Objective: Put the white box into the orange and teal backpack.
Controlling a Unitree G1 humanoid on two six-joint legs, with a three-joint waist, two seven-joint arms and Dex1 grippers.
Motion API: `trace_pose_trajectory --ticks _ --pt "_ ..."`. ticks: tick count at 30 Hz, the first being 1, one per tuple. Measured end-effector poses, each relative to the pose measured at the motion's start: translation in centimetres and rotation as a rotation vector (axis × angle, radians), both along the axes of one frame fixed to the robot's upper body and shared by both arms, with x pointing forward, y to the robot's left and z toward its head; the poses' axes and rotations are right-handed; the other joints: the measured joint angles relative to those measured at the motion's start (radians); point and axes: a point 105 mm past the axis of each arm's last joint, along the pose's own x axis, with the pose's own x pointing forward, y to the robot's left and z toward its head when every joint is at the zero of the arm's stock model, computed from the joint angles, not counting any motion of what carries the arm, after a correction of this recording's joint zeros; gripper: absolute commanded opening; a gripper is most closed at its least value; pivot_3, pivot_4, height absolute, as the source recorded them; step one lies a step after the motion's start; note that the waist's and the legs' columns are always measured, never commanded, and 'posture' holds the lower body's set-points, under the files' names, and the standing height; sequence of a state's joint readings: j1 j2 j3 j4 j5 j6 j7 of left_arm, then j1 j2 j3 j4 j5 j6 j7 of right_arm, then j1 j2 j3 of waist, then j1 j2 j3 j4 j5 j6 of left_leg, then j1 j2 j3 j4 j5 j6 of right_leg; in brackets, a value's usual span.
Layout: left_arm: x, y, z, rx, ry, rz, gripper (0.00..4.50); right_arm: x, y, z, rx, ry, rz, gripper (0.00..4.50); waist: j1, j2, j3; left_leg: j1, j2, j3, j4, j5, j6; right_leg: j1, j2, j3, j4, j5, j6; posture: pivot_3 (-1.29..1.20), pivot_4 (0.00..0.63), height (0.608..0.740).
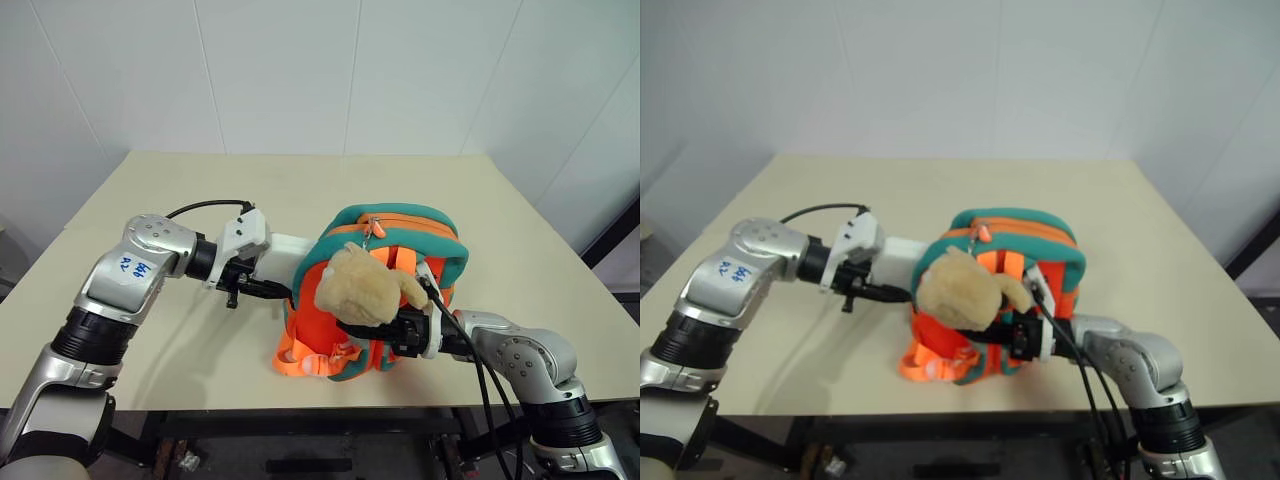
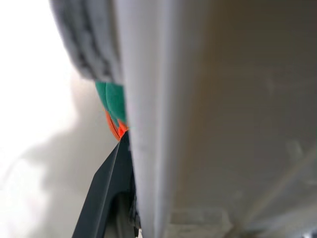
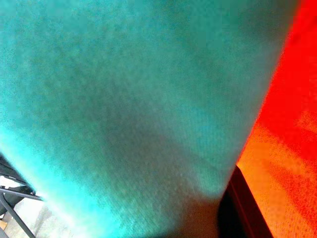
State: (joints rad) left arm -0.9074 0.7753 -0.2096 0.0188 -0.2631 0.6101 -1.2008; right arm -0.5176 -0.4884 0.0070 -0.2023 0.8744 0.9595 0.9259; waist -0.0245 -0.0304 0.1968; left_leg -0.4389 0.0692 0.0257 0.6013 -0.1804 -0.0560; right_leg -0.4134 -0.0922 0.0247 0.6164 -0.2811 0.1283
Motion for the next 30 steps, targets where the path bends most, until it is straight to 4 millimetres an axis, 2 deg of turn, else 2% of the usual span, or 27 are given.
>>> trace_pose_trajectory --ticks 11,16,20,26,28,30 --pt "-0.3 -3.3 0.9 -0.144 0.058 -0.065 1.41 0.0 0.1 0.0 -0.002 -0.006 0.001 0.57 0.0 0.0 0.0 0.0 0.0 0.0 0.001 0.0 0.0 0.0 0.0 0.0 0.001 0.0 0.001 0.0 0.15 0.74" --pt "0.1 -4.5 1.3 -0.133 0.058 -0.104 1.41 0.1 0.2 0.1 0.001 -0.016 -0.003 0.57 0.002 0.0 0.0 0.0 0.0 0.0 0.002 0.0 0.0 0.0 0.001 0.001 0.001 0.0 0.001 0.0 0.15 0.74" --pt "1.0 -5.7 0.7 -0.148 0.065 -0.121 1.41 0.1 0.5 0.1 0.01 -0.016 0.0 0.57 0.005 0.0 0.0 -0.001 0.0 0.0 0.003 0.0 0.001 0.0 0.0 0.001 0.001 0.001 0.001 0.0 0.15 0.74" --pt "1.4 -6.0 0.3 -0.14 0.054 -0.132 1.41 0.2 0.5 0.1 0.008 -0.016 -0.013 0.57 0.006 0.0 0.0 -0.001 0.0 0.0 0.004 0.0 0.001 0.0 0.0 0.001 0.001 0.001 0.001 0.0 0.15 0.74" --pt "1.4 -6.0 0.2 -0.138 0.054 -0.133 2.13 0.2 0.5 0.1 0.007 -0.018 -0.016 0.53 0.006 0.0 0.0 -0.001 0.0 0.0 0.004 0.0 0.001 0.0 0.0 0.002 0.001 0.001 0.001 0.0 0.15 0.74" --pt "1.1 -6.0 0.1 -0.123 0.06 -0.152 2.64 0.1 0.5 0.1 0.007 -0.018 -0.017 0.53 0.006 0.0 0.0 -0.001 0.0 0.0 0.004 0.0 0.001 0.0 0.0 0.002 0.001 0.001 0.001 0.0 0.15 0.74"
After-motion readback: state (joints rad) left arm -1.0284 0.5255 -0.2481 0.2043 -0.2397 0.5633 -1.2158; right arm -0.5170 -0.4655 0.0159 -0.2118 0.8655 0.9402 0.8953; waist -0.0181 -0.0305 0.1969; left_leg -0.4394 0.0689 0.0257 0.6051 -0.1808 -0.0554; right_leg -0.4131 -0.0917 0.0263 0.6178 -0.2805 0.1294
